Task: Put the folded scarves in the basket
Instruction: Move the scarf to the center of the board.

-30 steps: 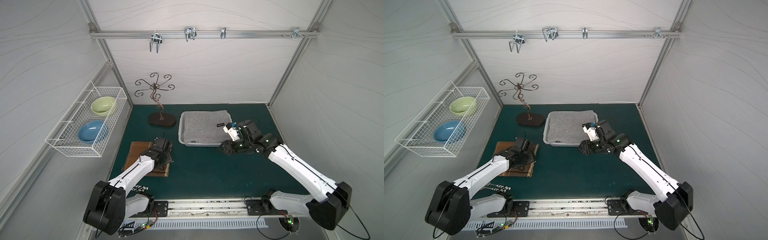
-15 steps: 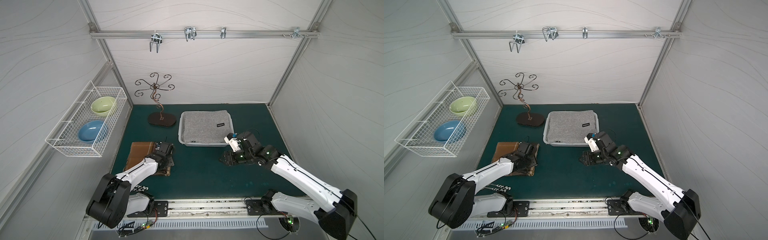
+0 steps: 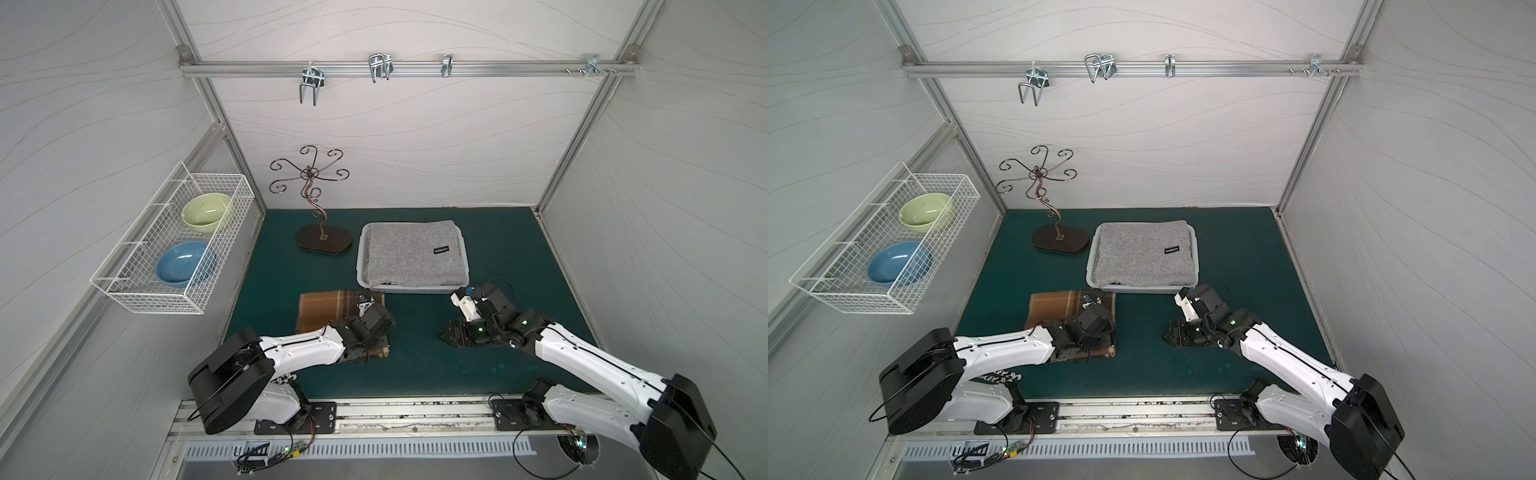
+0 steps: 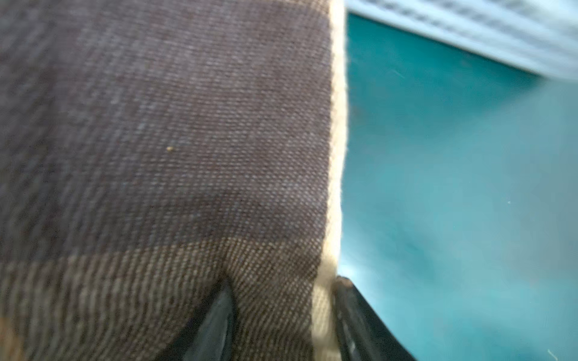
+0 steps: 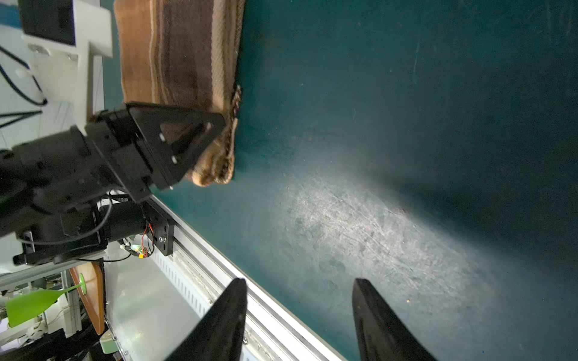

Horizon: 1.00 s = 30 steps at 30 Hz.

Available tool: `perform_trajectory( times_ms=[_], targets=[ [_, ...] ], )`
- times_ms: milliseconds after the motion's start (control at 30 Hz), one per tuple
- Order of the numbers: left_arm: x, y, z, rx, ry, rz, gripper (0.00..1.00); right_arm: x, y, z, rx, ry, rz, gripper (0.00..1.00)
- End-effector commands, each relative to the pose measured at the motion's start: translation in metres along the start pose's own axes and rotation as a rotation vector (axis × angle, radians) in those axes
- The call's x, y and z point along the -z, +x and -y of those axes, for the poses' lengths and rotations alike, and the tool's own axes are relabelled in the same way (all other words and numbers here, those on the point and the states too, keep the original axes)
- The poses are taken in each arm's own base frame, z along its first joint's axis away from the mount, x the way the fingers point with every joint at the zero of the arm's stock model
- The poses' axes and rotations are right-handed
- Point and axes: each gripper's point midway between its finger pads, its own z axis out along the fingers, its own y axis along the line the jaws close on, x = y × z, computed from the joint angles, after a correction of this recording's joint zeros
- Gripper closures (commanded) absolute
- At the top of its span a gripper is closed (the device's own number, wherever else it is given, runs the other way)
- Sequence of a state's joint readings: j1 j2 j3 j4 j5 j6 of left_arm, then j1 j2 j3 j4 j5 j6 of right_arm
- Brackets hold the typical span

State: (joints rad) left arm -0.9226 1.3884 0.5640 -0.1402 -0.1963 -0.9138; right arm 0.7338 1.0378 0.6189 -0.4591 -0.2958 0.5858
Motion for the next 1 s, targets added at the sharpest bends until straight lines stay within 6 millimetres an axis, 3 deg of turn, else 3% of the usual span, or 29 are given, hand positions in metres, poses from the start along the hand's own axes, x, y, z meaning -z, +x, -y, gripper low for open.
perform_trajectory(
  times_ms=[0,100,233,500,567,767,967],
  targets=[
    [-0.008,0.039,0.032,-0.007,0.061,-0.123,0.46,-0.008,-0.006,-0.004,-0.02,-0.039,0.03,0.38],
    [-0.012,0.055,0.057,-0.085,0.071,-0.157,0.48,-0.014,-0.006,-0.003,-0.031,-0.044,0.028,0.37],
    [-0.021,0.069,0.078,-0.055,0.153,-0.191,0.45,-0.016,-0.008,0.005,-0.036,-0.005,0.035,0.36],
    [0.017,0.04,0.116,-0.099,0.252,-0.125,0.38,-0.033,-0.003,0.017,-0.1,0.0,0.033,0.32],
    [0.028,0.036,0.117,-0.12,0.251,-0.124,0.37,-0.036,-0.004,0.018,-0.111,-0.004,0.036,0.32],
    [0.064,0.003,0.081,-0.079,0.253,-0.016,0.35,-0.046,-0.004,0.016,-0.151,-0.039,0.042,0.3],
    [0.089,-0.033,0.002,-0.011,0.126,0.089,0.35,-0.068,-0.002,0.02,-0.166,-0.025,0.019,0.3]
  ],
)
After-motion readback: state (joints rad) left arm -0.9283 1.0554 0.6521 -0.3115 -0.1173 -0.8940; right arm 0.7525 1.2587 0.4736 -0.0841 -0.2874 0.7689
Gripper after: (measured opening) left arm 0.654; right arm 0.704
